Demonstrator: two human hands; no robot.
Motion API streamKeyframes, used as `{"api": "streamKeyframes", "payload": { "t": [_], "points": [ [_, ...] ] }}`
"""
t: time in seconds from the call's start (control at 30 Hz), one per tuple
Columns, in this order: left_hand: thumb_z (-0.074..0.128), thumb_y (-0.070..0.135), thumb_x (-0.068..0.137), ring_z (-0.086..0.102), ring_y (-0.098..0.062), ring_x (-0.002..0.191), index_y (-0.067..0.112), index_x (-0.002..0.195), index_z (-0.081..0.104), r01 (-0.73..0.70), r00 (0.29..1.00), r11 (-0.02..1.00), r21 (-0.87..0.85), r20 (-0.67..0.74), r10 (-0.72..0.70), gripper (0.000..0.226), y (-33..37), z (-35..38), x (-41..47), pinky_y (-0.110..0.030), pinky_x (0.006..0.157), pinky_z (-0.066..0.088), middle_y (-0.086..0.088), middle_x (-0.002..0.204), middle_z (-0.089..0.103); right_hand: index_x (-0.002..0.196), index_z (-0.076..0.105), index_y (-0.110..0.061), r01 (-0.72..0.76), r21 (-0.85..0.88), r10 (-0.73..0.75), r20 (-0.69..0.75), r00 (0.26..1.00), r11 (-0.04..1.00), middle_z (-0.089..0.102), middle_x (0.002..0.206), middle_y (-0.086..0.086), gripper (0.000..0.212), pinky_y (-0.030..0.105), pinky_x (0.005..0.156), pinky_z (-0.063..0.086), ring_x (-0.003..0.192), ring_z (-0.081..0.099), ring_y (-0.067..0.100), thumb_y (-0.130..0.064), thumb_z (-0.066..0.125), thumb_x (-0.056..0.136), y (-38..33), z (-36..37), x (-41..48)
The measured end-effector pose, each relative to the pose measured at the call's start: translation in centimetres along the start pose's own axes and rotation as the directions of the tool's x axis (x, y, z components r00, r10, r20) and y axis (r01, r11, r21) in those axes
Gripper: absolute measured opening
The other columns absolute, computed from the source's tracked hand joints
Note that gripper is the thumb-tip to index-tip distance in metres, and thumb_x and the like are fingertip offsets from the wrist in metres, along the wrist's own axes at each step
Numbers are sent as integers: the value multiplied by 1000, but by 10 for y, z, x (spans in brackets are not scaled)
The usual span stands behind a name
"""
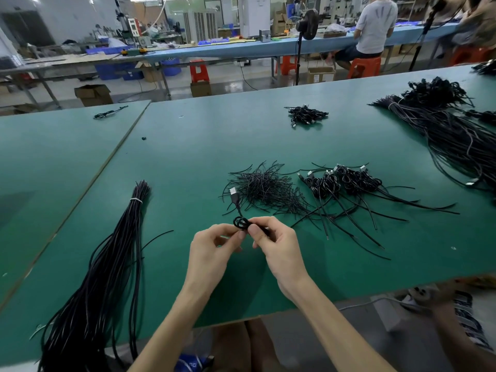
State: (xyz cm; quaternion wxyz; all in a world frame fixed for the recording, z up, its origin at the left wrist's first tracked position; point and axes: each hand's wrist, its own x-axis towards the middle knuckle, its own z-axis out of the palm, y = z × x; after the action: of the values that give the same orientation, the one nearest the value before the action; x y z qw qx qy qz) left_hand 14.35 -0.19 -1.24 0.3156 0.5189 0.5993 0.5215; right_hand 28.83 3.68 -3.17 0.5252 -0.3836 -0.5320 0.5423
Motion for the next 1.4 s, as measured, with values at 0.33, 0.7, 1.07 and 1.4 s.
{"api": "streamKeyframes", "payload": {
  "t": [0.33, 0.7, 1.07, 1.4],
  "points": [
    [82, 11, 86, 69, -15, 64, 34, 84, 77, -43, 998, 990, 132, -40, 49, 23, 7, -10, 1, -19, 67, 54, 6, 75, 75, 100, 75, -25, -5, -20, 5, -17, 1000, 1000, 67, 72, -10, 9, 20, 70, 52, 67, 57, 6, -18, 71, 97, 1, 0, -1],
    [85, 12, 82, 73, -18, 66, 14, 88, 75, 48, 998, 997, -62, -35, -50, 12, 12, -1, -9, -20, 68, 56, -2, 76, 77, 98, 76, -28, 8, -30, -10, -53, 999, 1000, 74, 92, -5, 11, 22, 73, 54, 75, 63, 3, -18, 73, 95, 2, 0, 0],
    [78, 7, 87, 72, -12, 78, 40, 103, 66, -83, 995, 975, 205, -36, 93, 38, -2, -15, -8, -24, 73, 53, 16, 98, 70, 101, 77, -26, -47, 17, 47, -51, 998, 999, 64, 67, -10, 7, 18, 68, 49, 66, 56, 6, -24, 71, 96, 4, -2, 0],
    [78, 17, 90, 62, -12, 69, 12, 96, 76, -453, 843, 688, 567, 22, 537, 8, 2, -2, -3, -32, 62, 55, 9, 94, 66, 101, 77, -19, -73, 67, 75, -38, 996, 995, 71, 76, -6, 9, 15, 63, 48, 65, 59, 5, -21, 70, 97, 2, -2, 0]
  ]
}}
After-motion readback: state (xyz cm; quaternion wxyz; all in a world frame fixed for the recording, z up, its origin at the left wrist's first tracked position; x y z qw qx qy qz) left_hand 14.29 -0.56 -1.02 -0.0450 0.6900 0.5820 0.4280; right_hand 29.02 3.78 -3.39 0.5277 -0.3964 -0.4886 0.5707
